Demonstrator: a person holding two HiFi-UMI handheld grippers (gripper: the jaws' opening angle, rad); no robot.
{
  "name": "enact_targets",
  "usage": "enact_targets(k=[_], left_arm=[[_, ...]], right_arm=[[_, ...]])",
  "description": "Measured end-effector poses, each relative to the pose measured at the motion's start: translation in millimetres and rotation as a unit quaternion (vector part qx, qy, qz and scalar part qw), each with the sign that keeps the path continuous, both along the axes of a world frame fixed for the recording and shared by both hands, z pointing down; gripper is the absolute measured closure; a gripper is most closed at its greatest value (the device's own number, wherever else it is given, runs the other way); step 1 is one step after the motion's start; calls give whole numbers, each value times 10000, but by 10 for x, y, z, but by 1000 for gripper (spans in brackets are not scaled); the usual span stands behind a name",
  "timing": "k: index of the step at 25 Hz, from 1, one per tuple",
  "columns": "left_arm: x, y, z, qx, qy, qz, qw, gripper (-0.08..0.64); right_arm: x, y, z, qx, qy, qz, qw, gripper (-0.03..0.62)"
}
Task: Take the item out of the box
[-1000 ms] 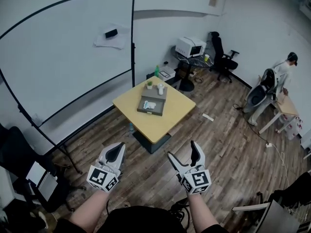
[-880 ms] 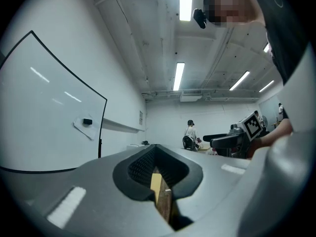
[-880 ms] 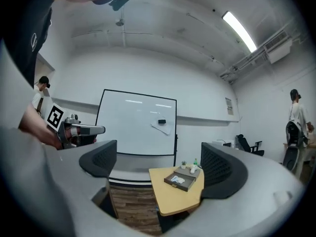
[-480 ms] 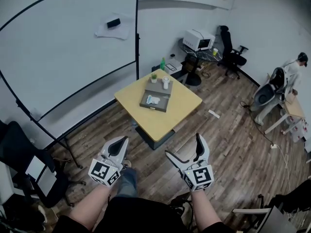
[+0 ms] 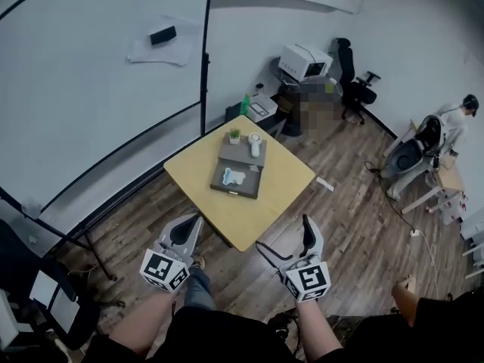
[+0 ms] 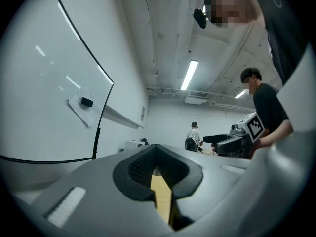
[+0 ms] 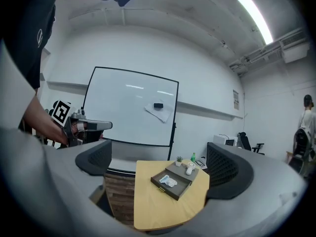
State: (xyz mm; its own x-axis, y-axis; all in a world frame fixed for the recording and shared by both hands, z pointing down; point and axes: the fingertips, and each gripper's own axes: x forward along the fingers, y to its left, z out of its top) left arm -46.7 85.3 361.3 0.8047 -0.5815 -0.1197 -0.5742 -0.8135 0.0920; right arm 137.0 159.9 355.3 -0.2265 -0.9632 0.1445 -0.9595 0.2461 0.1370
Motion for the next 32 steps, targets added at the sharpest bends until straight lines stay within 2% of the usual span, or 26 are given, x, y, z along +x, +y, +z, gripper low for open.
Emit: enact_targets(k=[7, 15, 24, 32], left_arm=[[142, -1106, 85, -231, -38, 212, 9995, 561], [305, -2102, 129, -400, -72, 544, 9977, 561], [470, -2748, 297, -532, -71, 828, 9951, 561], [584, -3000, 398, -589, -112, 607, 9964, 561]], right_arm=[[12, -1050, 74, -277, 396, -52, 9988, -2], [55, -2062, -2, -513, 463, 67, 9976, -2], [92, -2764, 179, -941, 727, 32, 9929, -2], [187, -3110, 387, -1196, 897, -450, 9877, -2]])
